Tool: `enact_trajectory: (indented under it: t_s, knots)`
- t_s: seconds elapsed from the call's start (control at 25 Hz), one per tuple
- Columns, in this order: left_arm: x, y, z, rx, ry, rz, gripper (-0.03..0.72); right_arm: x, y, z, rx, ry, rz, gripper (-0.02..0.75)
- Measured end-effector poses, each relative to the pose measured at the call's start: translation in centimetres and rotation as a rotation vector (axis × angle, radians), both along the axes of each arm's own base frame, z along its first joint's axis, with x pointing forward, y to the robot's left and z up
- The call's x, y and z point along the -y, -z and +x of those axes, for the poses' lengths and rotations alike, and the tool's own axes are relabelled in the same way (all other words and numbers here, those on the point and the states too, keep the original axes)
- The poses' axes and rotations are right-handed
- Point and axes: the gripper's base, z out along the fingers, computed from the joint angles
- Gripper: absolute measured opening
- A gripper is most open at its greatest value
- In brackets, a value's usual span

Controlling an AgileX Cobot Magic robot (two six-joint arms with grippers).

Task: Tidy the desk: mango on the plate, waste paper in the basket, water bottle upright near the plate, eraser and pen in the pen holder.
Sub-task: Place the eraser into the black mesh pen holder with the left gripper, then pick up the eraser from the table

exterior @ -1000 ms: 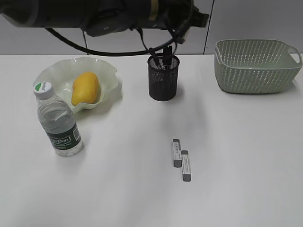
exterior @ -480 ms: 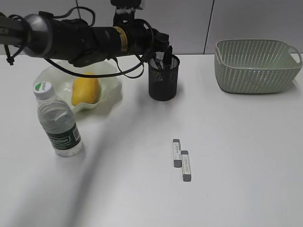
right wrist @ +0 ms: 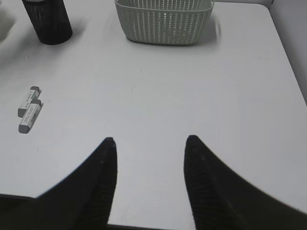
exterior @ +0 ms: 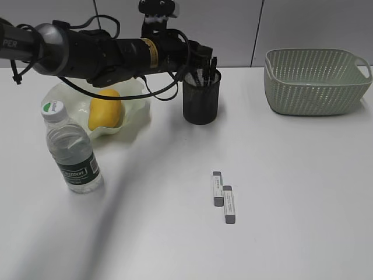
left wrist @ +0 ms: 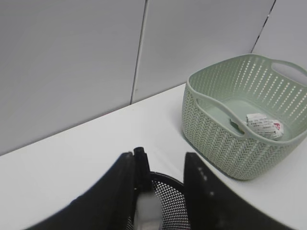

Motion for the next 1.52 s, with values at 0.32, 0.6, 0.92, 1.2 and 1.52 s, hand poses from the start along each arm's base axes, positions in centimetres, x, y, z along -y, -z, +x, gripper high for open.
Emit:
enact_trajectory:
  t_s: [0.32, 0.6, 0.92, 1.2, 1.52]
  knots:
    - [-0.6, -2.5, -0.3, 0.005, -0.068, 0.040, 0.348, 0.0, 0.0, 0.0, 0.000, 0.000, -0.001, 0.373]
    - [-3.0, -12.0, -6.1, -0.031, -0.361, 0.338, 0.210, 0.0, 0.0, 0.0, 0.000, 0.000, -0.001, 0.373]
    - [-9.6, -13.9, -20.0, -0.380, -0.162, 0.454, 0.196, 0.0, 0.0, 0.0, 0.000, 0.000, -0.001, 0.373]
    - [-19.4, -14.7, -32.7, -0.356, -0.159, 0.443, 0.204, 0.0, 0.0, 0.0, 0.000, 0.000, -0.001, 0.373]
    - [-25.5, -11.8, -39.8, -0.255, -0.200, 0.405, 0.203, 0.0, 0.0, 0.0, 0.000, -0.002, 0.001, 0.373]
